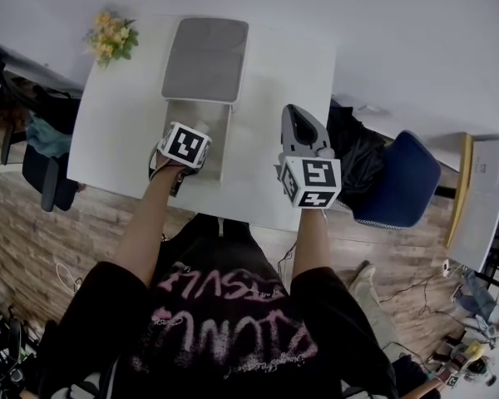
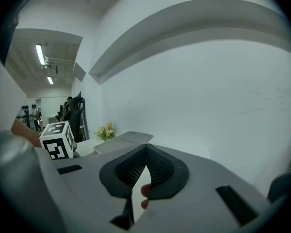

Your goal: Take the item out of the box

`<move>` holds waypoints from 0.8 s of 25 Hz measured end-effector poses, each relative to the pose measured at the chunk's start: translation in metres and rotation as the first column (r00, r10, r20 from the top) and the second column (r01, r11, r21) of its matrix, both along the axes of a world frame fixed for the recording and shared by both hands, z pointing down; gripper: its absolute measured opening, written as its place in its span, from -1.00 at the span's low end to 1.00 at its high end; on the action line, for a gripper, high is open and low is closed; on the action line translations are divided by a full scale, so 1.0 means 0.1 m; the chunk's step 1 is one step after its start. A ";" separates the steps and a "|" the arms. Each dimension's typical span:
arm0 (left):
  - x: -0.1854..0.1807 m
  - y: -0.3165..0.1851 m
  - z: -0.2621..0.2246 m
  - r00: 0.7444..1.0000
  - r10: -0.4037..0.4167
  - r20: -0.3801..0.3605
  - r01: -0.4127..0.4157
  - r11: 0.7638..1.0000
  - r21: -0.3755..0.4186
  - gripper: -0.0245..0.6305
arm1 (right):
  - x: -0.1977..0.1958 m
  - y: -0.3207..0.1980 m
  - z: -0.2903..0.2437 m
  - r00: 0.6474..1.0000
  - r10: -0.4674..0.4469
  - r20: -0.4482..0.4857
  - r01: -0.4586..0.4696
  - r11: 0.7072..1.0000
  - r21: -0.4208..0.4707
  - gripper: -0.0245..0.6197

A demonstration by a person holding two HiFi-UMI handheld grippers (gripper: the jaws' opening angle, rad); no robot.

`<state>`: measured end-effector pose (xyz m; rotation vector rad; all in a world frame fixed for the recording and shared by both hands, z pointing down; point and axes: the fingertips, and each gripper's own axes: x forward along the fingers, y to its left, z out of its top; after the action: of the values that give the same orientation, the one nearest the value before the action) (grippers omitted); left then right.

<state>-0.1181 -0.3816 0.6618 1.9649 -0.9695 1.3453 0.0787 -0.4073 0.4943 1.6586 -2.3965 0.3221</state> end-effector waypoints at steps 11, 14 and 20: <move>-0.05 0.01 -0.27 0.999 0.010 -0.035 -0.006 0.994 0.112 -0.37 | -0.08 0.08 -0.11 1.000 -0.011 0.006 0.011 1.000 0.022 -0.90; -0.02 0.05 -0.31 0.996 0.007 -0.084 0.005 0.991 0.134 -0.37 | -0.10 0.10 -0.14 1.000 -0.014 0.006 0.014 1.000 0.027 -0.90; -0.05 0.07 -0.58 0.990 0.004 -0.140 0.028 0.974 0.225 -0.37 | -0.15 0.15 -0.20 1.000 -0.022 0.007 0.022 0.999 0.038 -0.90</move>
<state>-0.1227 -0.3741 0.6041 2.1856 -1.1059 1.1131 0.0632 -0.3924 0.4746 1.6487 -2.4391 0.2819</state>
